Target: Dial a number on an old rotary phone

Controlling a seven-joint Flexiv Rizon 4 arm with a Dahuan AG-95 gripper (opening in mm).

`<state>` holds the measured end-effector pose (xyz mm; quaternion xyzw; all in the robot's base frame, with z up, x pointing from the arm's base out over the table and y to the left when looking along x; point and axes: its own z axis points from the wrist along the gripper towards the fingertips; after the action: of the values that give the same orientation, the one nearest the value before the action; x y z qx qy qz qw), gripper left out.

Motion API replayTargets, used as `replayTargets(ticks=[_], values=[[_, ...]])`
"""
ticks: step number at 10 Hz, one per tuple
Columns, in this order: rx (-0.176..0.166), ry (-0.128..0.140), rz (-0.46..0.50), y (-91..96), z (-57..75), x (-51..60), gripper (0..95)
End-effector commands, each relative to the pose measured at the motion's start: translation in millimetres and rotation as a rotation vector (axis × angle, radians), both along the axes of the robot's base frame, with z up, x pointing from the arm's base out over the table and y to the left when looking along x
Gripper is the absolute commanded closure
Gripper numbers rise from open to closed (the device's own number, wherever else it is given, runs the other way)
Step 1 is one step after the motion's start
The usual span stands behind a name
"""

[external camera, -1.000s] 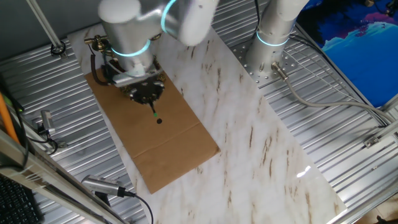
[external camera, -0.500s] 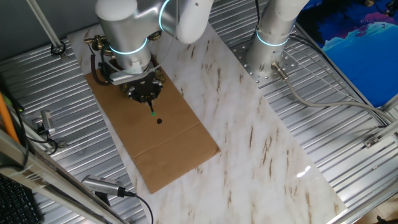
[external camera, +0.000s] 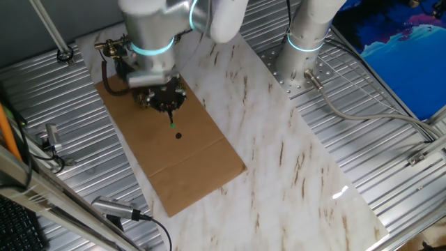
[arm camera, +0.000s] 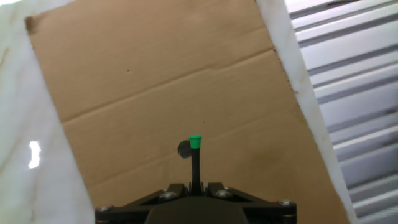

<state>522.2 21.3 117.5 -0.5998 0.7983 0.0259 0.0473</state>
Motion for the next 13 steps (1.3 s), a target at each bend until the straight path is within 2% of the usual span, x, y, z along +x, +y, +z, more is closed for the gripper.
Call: replayTargets(ticks=[1,3,5,6,7,10,13], values=[[0.006,0.002,0.002,-10.9,14.9,-8.5,95.0],[0.002,-0.012,0.015,-16.6,18.4,-14.0,95.0],[-0.001,-0.039,0.042,-22.1,15.3,-10.4,95.0],[0.004,-0.044,0.054,-26.4,12.8,-6.0,95.0],[0.004,-0.046,0.072,-32.0,11.7,0.8,95.0],[0.009,-0.05,0.091,-44.9,10.1,11.5,95.0],[0.013,-0.051,0.087,-52.7,8.9,9.5,95.0]])
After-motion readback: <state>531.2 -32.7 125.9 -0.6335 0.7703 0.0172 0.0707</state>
